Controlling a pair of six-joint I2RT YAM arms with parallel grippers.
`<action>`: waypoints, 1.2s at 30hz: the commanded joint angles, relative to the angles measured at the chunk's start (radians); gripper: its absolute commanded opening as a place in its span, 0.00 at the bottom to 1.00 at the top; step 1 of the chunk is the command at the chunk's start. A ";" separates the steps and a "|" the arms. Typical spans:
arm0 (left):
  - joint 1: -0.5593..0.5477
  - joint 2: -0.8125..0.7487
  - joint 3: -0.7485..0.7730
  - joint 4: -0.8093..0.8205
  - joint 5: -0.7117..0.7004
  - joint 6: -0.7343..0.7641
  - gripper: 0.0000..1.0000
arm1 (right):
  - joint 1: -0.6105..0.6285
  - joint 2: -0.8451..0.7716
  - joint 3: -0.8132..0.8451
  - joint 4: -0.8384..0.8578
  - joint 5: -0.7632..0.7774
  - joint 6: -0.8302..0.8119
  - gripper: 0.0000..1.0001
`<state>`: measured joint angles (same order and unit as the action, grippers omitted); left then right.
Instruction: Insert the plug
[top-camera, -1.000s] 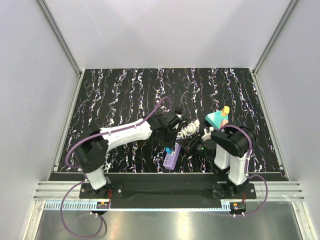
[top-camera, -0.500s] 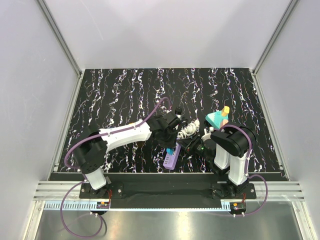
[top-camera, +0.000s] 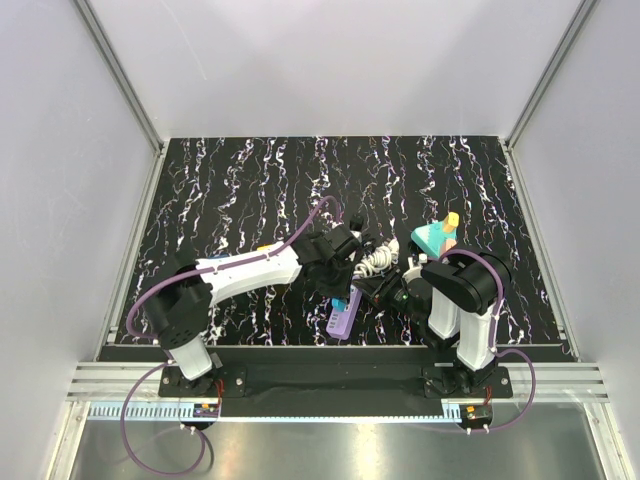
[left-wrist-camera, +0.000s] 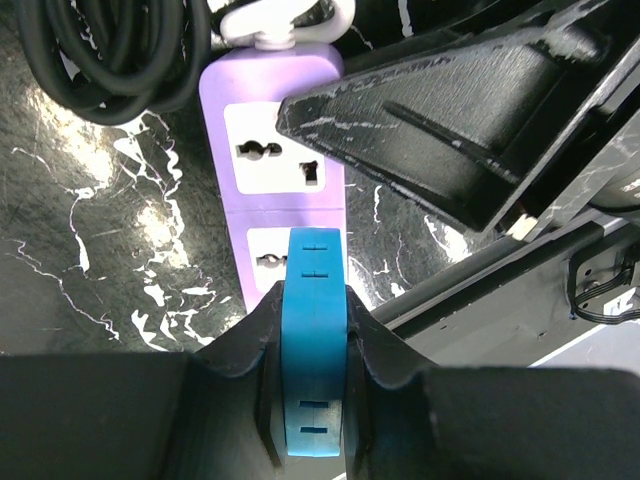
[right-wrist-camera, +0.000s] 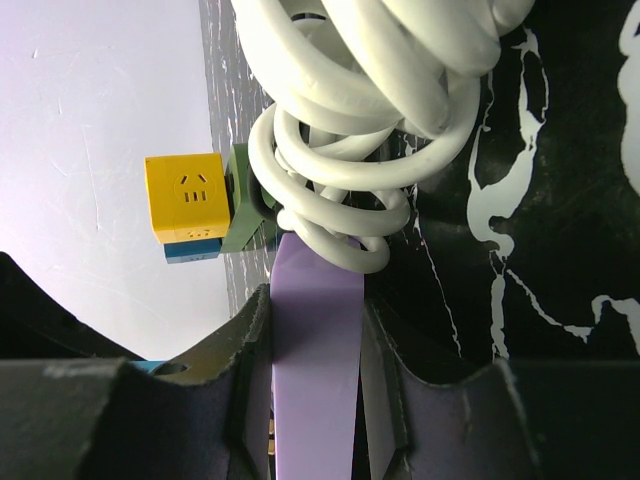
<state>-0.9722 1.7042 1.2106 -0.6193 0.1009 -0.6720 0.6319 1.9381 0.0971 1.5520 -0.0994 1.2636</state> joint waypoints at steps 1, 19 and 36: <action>-0.014 -0.034 -0.025 -0.002 0.005 -0.005 0.00 | 0.009 0.056 -0.022 -0.012 -0.010 -0.102 0.00; -0.016 -0.012 -0.020 0.009 -0.032 0.012 0.00 | 0.009 0.056 -0.022 -0.009 -0.022 -0.116 0.00; -0.023 -0.017 -0.111 0.113 0.013 -0.054 0.00 | 0.008 0.059 -0.023 -0.009 -0.016 -0.095 0.00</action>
<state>-0.9825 1.6936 1.1229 -0.5148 0.0856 -0.7113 0.6319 1.9450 0.0998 1.5520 -0.1074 1.2663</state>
